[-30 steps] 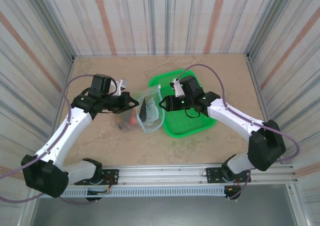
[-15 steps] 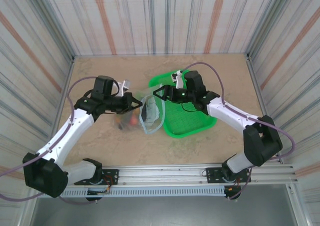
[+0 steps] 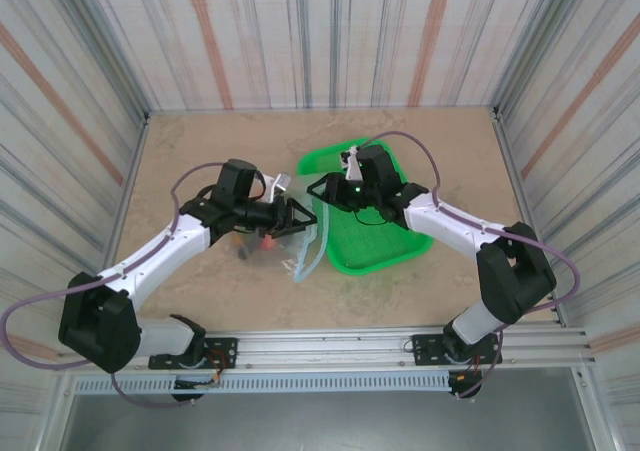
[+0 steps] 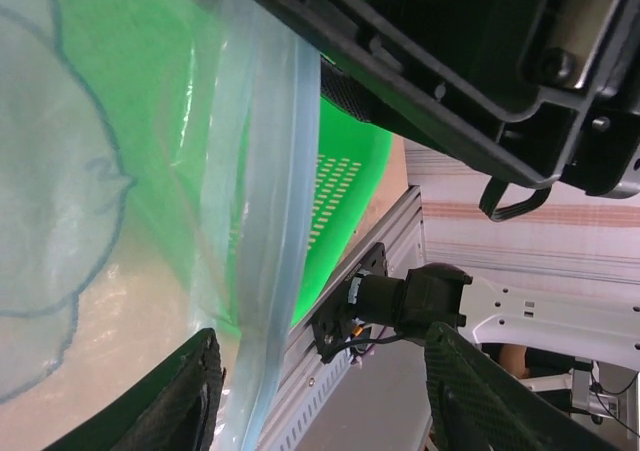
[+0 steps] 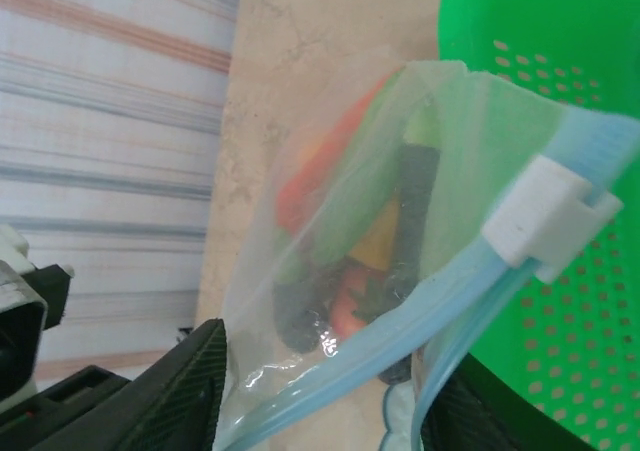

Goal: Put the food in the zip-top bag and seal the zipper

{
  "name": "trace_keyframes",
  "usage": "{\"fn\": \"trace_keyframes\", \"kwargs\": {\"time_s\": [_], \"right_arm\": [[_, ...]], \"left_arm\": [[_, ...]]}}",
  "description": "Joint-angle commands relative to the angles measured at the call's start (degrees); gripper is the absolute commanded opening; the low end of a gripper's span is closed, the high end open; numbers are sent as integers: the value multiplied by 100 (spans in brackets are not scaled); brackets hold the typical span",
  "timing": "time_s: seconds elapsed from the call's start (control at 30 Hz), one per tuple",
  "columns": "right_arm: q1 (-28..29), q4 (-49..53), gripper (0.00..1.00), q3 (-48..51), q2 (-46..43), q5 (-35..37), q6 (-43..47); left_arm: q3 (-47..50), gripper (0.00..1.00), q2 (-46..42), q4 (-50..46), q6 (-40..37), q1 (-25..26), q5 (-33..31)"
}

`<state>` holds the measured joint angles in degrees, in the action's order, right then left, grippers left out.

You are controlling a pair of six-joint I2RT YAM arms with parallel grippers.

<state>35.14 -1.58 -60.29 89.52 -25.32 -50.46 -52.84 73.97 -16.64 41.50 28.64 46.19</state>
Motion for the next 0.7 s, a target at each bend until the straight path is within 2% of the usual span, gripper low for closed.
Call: {"fn": "trace_keyframes", "kwargs": {"time_s": [0.0,0.07,0.23,0.37,0.47,0.57,0.67], "right_arm": [[-3,359,44,-249,188,210,-6],[13,451,37,-342,240,231,-4],[74,910,28,-864,282,256,452],[222,1828,13,-1922,461,258,1409],[366,2589,3,-2845,721,405,2036],[541,3206,2,-3732,999,383,2601],[701,3534,5,-4328,1164,398,3018]], "left_arm": [[36,53,-59,127,12,36,153],[29,52,-248,3,-45,27,-4],[-459,51,-906,-952,-589,-3,-570],[-1134,49,-1370,-2162,-1148,-195,-1574],[-1548,49,-1736,-2748,-1333,-657,-2193],[-1808,50,-2115,-3031,-1449,-1137,-2775],[-2136,51,-2198,-3327,-1705,-1230,-3354]]}}
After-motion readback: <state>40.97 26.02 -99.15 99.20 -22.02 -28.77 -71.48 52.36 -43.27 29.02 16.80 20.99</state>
